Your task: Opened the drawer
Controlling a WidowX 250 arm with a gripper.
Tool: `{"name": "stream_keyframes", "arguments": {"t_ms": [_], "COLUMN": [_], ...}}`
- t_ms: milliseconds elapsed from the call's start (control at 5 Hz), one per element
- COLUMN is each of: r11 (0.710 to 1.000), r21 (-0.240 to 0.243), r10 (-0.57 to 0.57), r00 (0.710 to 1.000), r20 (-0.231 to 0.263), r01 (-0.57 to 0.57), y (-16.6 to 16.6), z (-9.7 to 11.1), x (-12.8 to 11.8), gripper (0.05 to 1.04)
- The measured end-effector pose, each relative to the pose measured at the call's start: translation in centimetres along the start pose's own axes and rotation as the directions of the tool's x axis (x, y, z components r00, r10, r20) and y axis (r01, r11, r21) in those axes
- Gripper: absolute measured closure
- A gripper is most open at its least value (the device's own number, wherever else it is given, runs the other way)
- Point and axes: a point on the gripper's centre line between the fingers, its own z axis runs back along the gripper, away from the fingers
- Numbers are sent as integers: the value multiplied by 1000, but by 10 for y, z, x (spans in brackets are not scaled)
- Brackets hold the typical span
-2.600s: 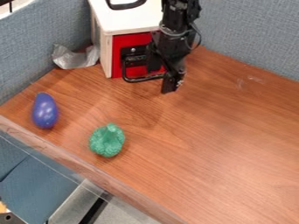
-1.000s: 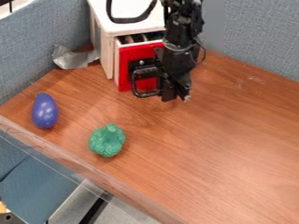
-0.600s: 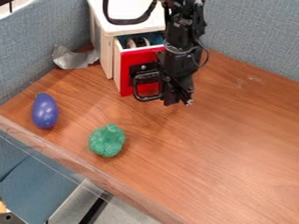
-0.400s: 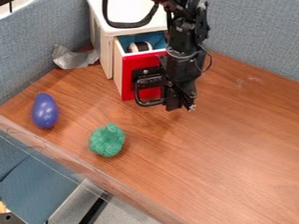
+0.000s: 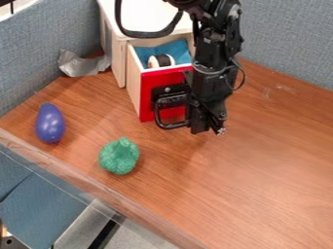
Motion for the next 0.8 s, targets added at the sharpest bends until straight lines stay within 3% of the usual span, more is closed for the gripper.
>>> {"name": "stream_keyframes", "arguments": {"t_ms": [800], "r11": [1000], "r21": [-15], "r10": [0], "r00": [1000], "r20": [7], "r01": [1], "y": [-15], "z": [1], "x": [2], "gripper": [953]}}
